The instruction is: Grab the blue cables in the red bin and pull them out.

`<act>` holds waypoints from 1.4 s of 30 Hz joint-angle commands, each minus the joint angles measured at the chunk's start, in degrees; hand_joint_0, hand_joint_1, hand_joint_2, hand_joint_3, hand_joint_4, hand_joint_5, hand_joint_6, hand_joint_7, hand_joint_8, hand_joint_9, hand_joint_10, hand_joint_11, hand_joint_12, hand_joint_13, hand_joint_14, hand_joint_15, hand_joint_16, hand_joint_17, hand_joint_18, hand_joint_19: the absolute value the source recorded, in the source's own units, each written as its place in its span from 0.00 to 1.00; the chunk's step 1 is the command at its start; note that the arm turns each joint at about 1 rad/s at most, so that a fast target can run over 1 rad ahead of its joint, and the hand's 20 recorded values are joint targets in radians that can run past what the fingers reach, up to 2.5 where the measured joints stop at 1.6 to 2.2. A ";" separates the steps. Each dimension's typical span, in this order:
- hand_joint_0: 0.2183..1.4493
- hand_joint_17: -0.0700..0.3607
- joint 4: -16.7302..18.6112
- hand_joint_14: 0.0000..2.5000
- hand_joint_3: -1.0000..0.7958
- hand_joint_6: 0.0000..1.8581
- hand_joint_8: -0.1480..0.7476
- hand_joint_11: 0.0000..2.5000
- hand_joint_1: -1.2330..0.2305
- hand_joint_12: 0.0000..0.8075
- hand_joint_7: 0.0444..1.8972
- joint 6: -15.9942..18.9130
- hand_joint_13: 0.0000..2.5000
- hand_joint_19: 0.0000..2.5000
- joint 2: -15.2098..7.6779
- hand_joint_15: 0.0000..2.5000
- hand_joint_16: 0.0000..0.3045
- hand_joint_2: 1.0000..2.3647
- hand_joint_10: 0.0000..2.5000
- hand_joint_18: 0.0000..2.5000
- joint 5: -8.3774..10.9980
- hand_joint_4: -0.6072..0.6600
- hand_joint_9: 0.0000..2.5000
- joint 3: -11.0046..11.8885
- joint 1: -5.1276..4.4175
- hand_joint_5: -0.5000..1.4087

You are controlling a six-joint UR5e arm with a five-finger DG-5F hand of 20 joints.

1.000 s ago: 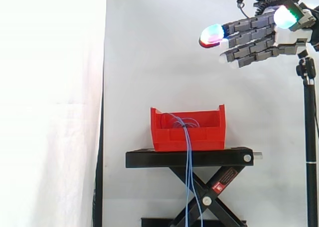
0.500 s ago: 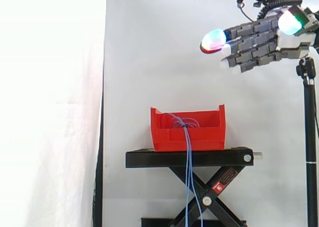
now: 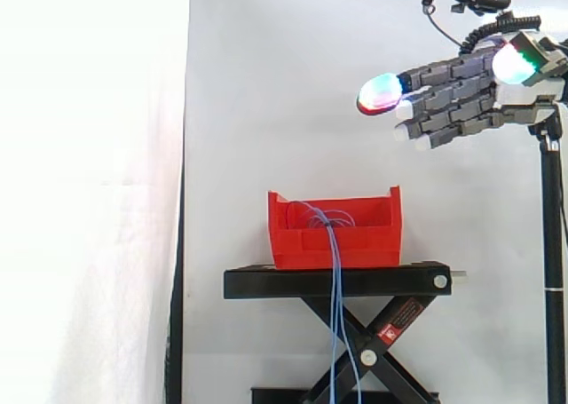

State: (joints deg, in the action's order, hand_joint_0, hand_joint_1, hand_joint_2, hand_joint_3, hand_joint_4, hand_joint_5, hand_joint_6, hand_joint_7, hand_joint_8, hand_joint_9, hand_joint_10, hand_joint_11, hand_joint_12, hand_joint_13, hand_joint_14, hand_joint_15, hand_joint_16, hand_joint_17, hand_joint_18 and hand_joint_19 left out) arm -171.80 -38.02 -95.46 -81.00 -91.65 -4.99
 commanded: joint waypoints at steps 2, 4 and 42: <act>0.47 0.41 -0.46 0.00 0.00 0.00 0.38 0.03 0.30 0.40 0.05 0.10 0.06 0.16 0.19 0.06 0.15 0.00 0.00 0.04 -0.04 0.61 0.18 -0.02 0.07 0.35; 0.47 0.41 -0.46 0.00 0.00 0.00 0.39 0.04 0.30 0.40 0.05 -0.17 0.07 0.15 0.63 0.06 0.16 0.00 0.00 0.04 -0.30 0.61 0.19 0.06 0.16 0.36; 0.47 0.41 4.55 0.00 0.00 0.00 0.41 0.05 0.31 0.40 0.06 -21.79 0.08 0.17 -4.56 0.07 0.16 0.00 0.00 0.06 0.84 0.61 0.19 -0.46 -5.20 0.37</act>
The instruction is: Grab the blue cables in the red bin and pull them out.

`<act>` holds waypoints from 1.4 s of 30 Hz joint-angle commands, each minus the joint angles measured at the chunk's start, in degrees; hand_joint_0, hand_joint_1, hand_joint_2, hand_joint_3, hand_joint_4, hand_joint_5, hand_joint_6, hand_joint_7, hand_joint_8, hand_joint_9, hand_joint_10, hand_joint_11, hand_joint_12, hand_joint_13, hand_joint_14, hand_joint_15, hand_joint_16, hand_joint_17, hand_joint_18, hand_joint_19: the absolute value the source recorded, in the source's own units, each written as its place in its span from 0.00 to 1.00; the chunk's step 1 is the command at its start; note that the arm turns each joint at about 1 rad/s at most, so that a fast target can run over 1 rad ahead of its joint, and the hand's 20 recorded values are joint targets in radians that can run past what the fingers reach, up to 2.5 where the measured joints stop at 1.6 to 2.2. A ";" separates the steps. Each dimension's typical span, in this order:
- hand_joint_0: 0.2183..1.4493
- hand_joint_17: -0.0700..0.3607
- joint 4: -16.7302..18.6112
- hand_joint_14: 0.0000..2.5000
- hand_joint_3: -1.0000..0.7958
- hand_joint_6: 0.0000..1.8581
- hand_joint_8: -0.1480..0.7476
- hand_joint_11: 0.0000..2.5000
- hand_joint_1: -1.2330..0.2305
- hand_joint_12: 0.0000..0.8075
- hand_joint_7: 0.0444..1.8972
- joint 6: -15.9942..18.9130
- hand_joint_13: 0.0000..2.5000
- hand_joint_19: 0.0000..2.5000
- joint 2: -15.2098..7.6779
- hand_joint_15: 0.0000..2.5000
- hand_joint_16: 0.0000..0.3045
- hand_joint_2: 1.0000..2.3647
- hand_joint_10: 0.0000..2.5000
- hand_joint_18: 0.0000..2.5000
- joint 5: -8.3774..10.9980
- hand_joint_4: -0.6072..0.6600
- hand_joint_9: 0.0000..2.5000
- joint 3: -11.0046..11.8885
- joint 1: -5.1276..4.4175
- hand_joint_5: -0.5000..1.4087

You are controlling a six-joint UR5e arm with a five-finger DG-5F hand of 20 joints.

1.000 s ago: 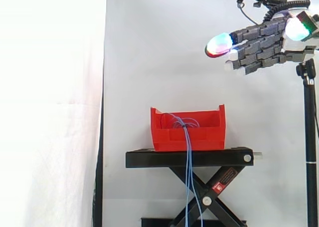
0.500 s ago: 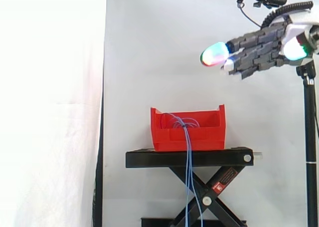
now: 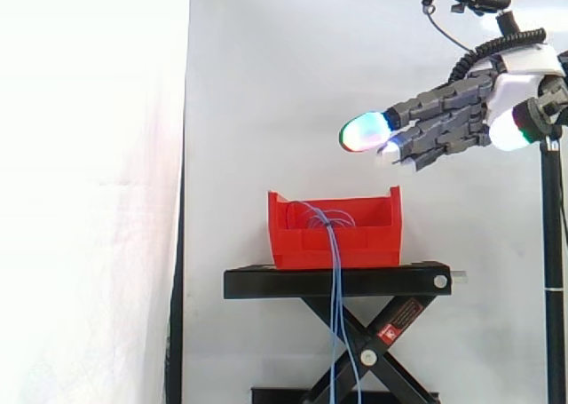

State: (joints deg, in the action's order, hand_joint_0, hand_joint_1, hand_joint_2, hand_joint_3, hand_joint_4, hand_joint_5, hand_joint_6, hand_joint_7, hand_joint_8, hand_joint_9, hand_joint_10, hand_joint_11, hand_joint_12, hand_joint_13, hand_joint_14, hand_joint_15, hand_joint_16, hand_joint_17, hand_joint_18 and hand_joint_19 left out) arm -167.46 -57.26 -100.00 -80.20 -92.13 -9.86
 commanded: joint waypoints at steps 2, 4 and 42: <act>0.47 0.41 0.73 0.00 0.00 0.00 0.41 0.05 0.31 0.40 0.06 -4.57 0.08 0.17 -0.11 0.07 0.16 0.00 0.00 0.06 0.13 0.61 0.20 -0.07 -0.60 0.37; 0.47 0.41 1.43 0.00 0.00 0.00 0.41 0.05 0.31 0.40 0.06 -6.59 0.08 0.17 -0.11 0.07 0.16 0.00 0.00 0.07 0.13 0.62 0.20 0.02 -0.95 0.37; 0.48 0.41 -2.44 0.00 0.00 0.00 0.42 0.06 0.31 0.40 0.06 -7.91 0.11 0.19 -6.17 0.08 0.15 0.00 0.00 0.10 -4.97 0.63 0.21 0.02 -2.71 0.42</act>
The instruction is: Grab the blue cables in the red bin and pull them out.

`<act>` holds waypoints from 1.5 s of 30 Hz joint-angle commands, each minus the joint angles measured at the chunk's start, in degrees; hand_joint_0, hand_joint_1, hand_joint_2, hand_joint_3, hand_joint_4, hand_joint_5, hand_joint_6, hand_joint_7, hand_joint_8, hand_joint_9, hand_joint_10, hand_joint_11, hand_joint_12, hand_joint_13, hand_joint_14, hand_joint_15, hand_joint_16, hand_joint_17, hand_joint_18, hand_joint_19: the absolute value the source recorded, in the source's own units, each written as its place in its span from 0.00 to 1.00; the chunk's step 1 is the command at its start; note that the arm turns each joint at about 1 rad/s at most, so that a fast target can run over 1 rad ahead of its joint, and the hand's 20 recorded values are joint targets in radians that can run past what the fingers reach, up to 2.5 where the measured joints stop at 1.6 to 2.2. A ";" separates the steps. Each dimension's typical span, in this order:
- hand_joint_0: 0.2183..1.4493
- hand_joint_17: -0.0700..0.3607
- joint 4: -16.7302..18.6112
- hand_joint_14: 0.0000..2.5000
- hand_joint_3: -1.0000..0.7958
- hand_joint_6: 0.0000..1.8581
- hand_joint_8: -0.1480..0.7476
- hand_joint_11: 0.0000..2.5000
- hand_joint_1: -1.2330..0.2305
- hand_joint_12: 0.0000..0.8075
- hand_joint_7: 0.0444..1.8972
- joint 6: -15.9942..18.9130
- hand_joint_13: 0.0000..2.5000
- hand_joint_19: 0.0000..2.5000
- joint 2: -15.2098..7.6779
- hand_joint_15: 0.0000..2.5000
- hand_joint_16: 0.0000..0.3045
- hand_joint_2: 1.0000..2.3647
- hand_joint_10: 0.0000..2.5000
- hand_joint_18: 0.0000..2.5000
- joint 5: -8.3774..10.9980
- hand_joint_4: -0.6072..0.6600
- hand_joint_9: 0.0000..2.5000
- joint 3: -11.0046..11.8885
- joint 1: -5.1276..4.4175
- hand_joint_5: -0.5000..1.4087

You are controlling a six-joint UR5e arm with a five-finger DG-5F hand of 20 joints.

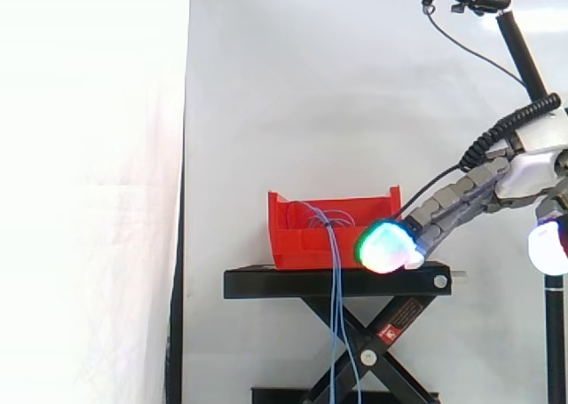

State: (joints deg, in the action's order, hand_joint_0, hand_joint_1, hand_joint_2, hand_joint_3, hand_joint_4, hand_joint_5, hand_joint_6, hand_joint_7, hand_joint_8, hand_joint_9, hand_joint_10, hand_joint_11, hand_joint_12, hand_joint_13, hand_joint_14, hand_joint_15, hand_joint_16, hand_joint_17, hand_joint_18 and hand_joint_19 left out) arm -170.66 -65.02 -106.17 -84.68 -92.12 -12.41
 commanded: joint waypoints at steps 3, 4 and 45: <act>0.48 0.41 0.85 0.00 0.00 0.00 0.42 0.06 0.31 0.40 0.06 -0.41 0.11 0.19 -0.09 0.08 0.15 0.00 0.00 0.10 -0.83 0.63 0.22 0.01 -0.16 0.42; 0.48 0.41 0.85 0.00 0.00 0.00 0.42 0.06 0.31 0.40 0.07 -0.76 0.11 0.19 0.00 0.08 0.15 0.00 0.00 0.10 -1.36 0.63 0.22 0.10 -0.07 0.42; 0.48 0.41 -6.35 0.00 0.00 0.00 0.43 0.08 0.31 0.41 0.08 -4.80 0.12 0.20 -3.78 0.09 0.15 0.00 0.00 0.11 -6.81 0.64 0.23 8.54 2.65 0.45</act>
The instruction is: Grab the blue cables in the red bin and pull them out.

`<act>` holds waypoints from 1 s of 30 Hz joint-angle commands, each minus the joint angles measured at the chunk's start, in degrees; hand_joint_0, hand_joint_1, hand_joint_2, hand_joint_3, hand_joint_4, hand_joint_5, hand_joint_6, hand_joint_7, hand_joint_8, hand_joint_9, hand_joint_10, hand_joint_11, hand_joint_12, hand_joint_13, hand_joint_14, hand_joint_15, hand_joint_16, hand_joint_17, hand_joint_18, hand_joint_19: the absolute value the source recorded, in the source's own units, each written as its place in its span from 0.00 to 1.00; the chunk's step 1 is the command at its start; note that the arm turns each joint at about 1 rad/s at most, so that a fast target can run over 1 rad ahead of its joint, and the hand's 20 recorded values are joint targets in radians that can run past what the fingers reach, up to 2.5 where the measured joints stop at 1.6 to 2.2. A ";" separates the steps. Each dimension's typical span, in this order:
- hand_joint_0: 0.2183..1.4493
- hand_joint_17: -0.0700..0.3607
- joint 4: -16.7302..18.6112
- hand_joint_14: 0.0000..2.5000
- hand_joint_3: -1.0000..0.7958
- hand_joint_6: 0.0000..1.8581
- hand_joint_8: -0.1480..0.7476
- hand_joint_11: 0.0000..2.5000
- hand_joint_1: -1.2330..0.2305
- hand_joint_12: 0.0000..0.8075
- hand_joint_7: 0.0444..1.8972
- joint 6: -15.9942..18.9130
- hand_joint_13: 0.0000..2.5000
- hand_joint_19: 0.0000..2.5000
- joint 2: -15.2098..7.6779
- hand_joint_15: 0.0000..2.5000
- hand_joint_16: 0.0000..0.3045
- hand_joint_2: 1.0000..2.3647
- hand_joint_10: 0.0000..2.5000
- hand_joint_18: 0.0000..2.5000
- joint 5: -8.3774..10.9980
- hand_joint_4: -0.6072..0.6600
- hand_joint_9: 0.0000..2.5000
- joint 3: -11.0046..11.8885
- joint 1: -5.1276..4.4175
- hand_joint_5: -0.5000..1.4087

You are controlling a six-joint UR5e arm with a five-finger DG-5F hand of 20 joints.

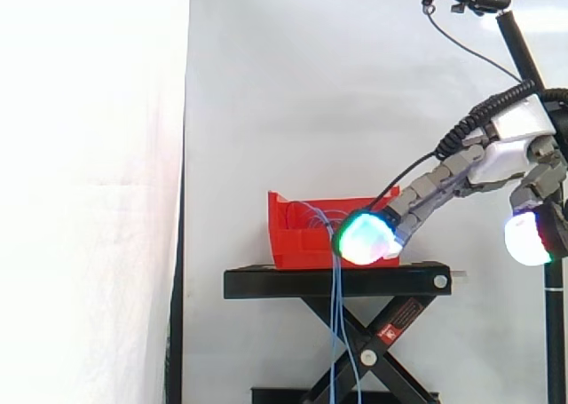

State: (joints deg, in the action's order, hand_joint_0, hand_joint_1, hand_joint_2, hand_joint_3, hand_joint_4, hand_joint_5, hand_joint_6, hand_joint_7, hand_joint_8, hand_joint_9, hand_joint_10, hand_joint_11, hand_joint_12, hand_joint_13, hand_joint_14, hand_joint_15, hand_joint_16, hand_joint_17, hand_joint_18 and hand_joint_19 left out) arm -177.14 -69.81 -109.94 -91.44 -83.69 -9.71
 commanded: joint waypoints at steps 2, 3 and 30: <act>0.48 0.41 -0.40 0.00 0.00 0.00 0.43 0.08 0.31 0.41 0.10 -0.02 0.12 0.20 -0.10 0.09 0.15 0.00 0.00 0.12 -0.23 0.64 0.23 1.25 0.04 0.46; 0.48 0.40 -1.19 0.00 0.00 0.00 0.43 0.09 0.31 0.41 0.10 -0.28 0.12 0.20 -0.01 0.09 0.15 0.00 0.00 0.12 -0.49 0.64 0.23 2.21 0.22 0.46; 0.48 0.41 -6.02 0.00 0.00 0.00 0.44 0.10 0.31 0.41 0.10 -6.44 0.14 0.21 -3.26 0.10 0.15 0.00 0.00 0.13 -1.90 0.65 0.25 10.74 0.74 0.47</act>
State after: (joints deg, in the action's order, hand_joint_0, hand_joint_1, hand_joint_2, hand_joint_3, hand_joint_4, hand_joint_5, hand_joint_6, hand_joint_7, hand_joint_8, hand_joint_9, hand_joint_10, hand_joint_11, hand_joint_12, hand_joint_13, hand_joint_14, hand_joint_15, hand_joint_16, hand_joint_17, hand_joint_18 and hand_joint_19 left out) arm -183.86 -76.50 -112.57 -93.07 -72.93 -8.99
